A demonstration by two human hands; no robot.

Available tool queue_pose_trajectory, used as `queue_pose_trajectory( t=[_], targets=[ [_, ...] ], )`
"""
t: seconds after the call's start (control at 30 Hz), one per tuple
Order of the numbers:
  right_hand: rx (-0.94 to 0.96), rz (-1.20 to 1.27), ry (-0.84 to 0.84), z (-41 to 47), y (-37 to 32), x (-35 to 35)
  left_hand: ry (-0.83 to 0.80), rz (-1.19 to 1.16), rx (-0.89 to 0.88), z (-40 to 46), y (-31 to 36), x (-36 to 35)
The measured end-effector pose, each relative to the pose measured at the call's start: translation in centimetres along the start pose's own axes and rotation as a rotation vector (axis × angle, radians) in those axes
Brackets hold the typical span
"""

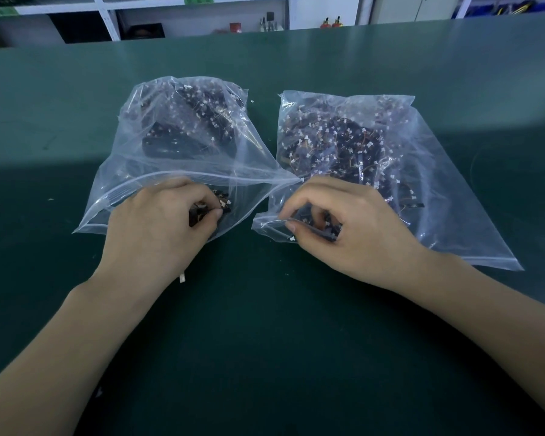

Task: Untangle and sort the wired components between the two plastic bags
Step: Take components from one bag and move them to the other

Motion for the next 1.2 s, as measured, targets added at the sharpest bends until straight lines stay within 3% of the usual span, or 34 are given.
queue_pose_trajectory(
  t=[0.23, 0.57, 0.73, 0.97, 1.1, 1.2],
  targets=[
    [-0.002, 0.0, 0.005, -0.1, -0.4, 0.0, 0.187, -0.05, -0.14, 0.2, 1.2, 1.3],
    [-0.045, 0.056, 0.024, 0.0, 0.2, 0.1, 0.315, -0.436, -0.266, -0.5, 4.5, 1.3],
    [-0.014, 0.139, 0.084, 0.1, 0.2, 0.5, 0.27, -0.789, -0.213, -0.6, 4.9, 0.9],
    [0.006, 0.209, 0.118, 0.1, -0.1, 1.1, 0.196, -1.058, -0.177, -0.5, 5.4, -0.3],
    [-0.003, 0.247, 0.143, 0.1, -0.2, 1.3, 0.198, -1.08, -0.134, -0.5, 5.4, -0.3],
    [-0.004, 0.216, 0.153, 0.1, 0.0, 1.1, 0.187, -0.931, -0.128, -0.7, 5.2, -0.5]
  ],
)
Point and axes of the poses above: each hand's wrist, its own z-axis towards the middle knuckle, its own x-axis out of the back of the hand, y = z × x, the point moved 6 cm from there along z, towards the middle knuckle, and after that the axes turned 12 degrees about -x, right-handed, at the moved point
